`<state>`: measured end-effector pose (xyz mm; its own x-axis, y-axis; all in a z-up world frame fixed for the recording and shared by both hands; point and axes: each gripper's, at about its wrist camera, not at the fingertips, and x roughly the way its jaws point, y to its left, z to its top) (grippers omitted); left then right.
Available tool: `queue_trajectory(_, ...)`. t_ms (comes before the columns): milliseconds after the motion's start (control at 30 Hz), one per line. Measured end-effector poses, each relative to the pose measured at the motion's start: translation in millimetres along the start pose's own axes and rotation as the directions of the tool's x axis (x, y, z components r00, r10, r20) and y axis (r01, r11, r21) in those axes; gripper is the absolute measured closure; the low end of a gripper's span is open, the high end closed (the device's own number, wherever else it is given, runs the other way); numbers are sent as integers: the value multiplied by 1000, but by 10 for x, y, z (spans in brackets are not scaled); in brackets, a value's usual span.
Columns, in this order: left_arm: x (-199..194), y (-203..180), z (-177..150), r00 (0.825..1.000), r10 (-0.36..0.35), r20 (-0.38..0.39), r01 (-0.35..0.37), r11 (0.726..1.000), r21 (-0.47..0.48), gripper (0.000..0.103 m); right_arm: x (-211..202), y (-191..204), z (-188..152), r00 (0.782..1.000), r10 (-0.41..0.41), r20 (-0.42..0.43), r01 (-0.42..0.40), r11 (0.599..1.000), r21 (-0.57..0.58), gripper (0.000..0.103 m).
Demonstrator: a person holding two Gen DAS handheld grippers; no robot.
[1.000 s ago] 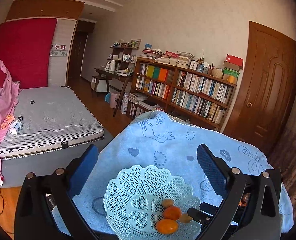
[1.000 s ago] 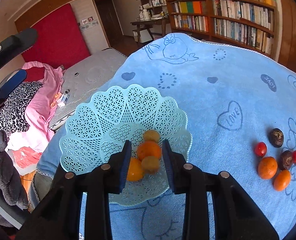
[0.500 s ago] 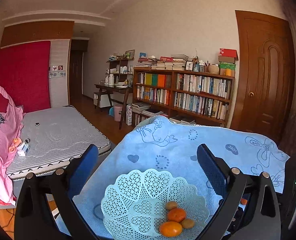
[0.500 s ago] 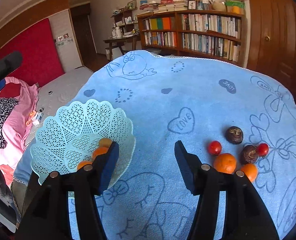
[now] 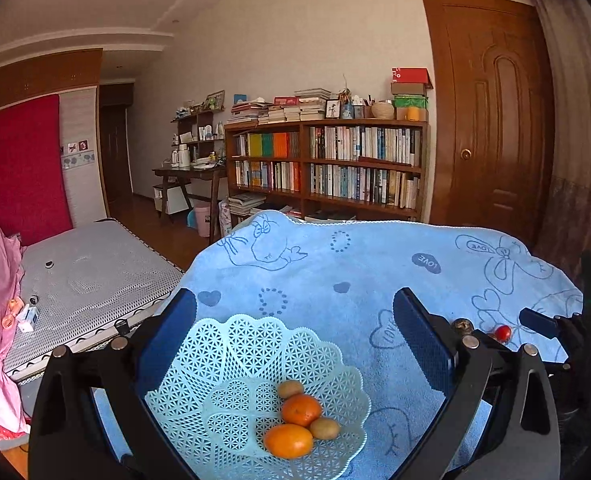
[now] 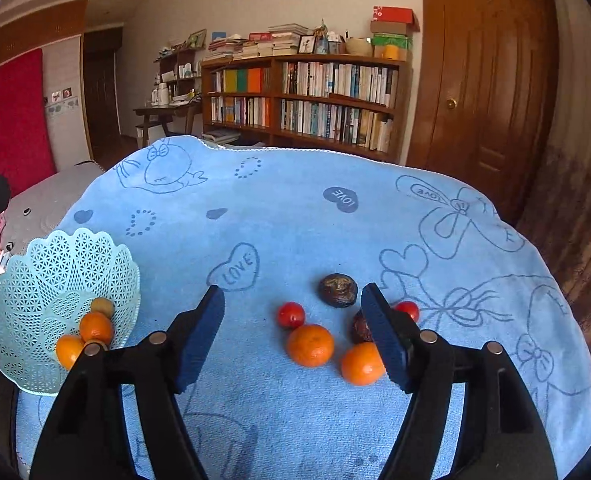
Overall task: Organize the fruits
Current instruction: 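Move the left tool to another orange and close on it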
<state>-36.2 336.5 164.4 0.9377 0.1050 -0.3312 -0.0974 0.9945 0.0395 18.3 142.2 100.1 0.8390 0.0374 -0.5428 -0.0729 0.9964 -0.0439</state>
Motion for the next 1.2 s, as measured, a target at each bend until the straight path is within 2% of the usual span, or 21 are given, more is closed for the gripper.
queue_trajectory(300, 181, -480, -139, 994, -95, -59, 99, 993, 69, 3, 166, -392, -94, 996, -71, -50, 73, 996, 46, 32)
queue_trajectory(500, 350, -750, -267, 980, -155, -123, 166, 983, 79, 3, 268, -795, -142, 988, -132, -82, 138, 988, 75, 32)
queue_trajectory(700, 542, -1000, -348, 960, -205, -192, 226, 970, 91, 3, 411, -1293, -192, 980, -137, -144, 160, 974, 161, 32)
queue_trajectory(833, 737, -1190, -400, 932, -253, -260, 282, 956, 81, 3, 448, -1465, -250, 981, -112, -159, 144, 967, 210, 32)
queue_trajectory(1000, 1044, -1410, -533, 875, -312, -369, 346, 938, 28, 4, 557, -1492, -342, 980, -70, -187, 116, 963, 245, 32)
queue_trajectory(1033, 1101, -1456, -562, 864, -325, -385, 359, 933, 17, 5, 571, -1483, -355, 979, -65, -191, 112, 963, 246, 32)
queue_trajectory(1100, 1203, -1551, -634, 846, -333, -416, 371, 929, 11, 15, 583, -1461, -370, 980, -57, -193, 104, 964, 246, 32)
queue_trajectory(1200, 1340, -1669, -742, 828, -332, -451, 377, 926, 11, 24, 573, -1457, -378, 981, -49, -187, 96, 963, 254, 32)
